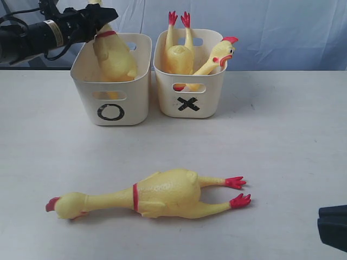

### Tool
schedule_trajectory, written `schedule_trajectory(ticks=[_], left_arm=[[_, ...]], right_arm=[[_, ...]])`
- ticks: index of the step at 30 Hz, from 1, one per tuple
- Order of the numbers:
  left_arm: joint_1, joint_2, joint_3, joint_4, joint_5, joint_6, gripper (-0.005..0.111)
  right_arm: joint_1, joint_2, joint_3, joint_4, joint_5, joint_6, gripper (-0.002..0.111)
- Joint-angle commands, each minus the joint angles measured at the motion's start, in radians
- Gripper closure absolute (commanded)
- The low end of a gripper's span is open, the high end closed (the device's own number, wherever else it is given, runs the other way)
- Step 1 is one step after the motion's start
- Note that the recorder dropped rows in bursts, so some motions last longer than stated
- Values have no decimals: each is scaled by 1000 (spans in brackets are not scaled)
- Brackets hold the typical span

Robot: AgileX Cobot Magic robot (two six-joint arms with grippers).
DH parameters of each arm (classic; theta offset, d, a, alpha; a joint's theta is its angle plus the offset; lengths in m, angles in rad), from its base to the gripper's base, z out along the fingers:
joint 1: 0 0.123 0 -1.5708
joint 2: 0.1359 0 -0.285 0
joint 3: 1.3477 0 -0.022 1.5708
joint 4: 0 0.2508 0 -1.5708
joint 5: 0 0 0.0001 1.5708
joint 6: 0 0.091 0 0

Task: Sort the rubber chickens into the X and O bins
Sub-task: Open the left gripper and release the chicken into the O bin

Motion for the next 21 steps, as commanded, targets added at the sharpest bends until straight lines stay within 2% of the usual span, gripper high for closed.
schedule_trajectory(ticks=[1, 8, 21], left_arm=[[-6, -3, -8, -3, -10, -5, 47], [-6, -6, -8, 30, -13, -7, 47], [-6, -90, -8, 351, 119, -57, 47]], right_arm=[[-5, -7, 4, 4, -2, 0, 107], [-5, -7, 4, 4, -2, 0, 107], [-5, -7, 4, 4, -2, 0, 107]])
